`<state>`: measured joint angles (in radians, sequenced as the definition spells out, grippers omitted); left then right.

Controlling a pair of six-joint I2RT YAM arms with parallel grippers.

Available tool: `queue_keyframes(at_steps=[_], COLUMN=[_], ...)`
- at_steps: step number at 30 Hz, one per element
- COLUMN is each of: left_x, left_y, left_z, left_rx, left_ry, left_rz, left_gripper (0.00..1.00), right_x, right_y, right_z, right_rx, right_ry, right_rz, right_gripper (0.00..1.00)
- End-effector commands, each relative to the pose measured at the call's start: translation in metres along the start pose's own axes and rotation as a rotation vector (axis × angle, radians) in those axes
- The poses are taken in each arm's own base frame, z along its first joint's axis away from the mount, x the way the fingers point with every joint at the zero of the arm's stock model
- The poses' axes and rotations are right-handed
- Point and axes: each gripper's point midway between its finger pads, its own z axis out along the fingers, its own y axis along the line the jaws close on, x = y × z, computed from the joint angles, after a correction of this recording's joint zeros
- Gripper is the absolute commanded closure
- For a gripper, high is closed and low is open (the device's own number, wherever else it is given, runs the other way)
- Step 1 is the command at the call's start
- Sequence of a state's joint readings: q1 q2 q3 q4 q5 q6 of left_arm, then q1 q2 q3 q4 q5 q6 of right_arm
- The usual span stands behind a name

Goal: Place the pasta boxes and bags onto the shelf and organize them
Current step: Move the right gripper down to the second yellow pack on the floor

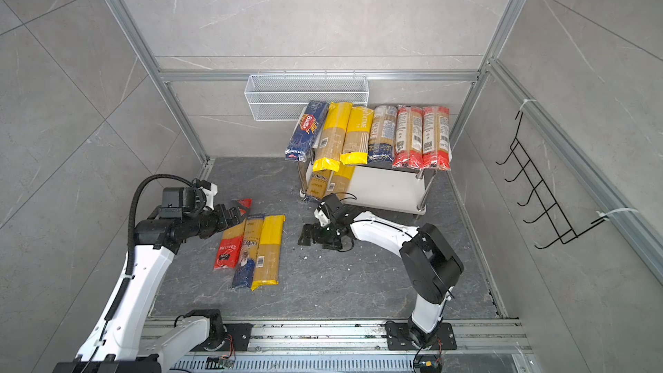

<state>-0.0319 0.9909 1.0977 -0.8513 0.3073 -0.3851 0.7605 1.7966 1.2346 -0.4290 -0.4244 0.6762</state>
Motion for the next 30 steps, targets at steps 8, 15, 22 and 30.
queue_keyframes(at_steps=[8, 15, 22, 30], left_x=[0.009, 0.014, 0.016, 0.016], left_y=[0.014, 0.012, 0.009, 0.007], left_z=[-0.034, -0.049, -0.053, -0.055], left_rx=[-0.064, -0.067, -0.065, -0.067], left_ry=[-0.143, -0.170, -0.169, -0.177], left_rz=[-0.094, -0.123, -0.092, -0.066], left_gripper=[0.00, 0.00, 0.00, 0.00], right_x=[-0.009, -0.007, 0.001, 0.016], right_y=[0.040, 0.048, 0.059, 0.055], right_z=[0.064, 0.096, 0.121, 0.141], right_rx=[0.217, 0.336, 0.416, 0.452], right_ry=[0.081, 0.129, 0.177, 0.236], right_rz=[-0.161, -0.213, -0.272, -0.258], right_gripper=[0.00, 0.00, 0.00, 0.00])
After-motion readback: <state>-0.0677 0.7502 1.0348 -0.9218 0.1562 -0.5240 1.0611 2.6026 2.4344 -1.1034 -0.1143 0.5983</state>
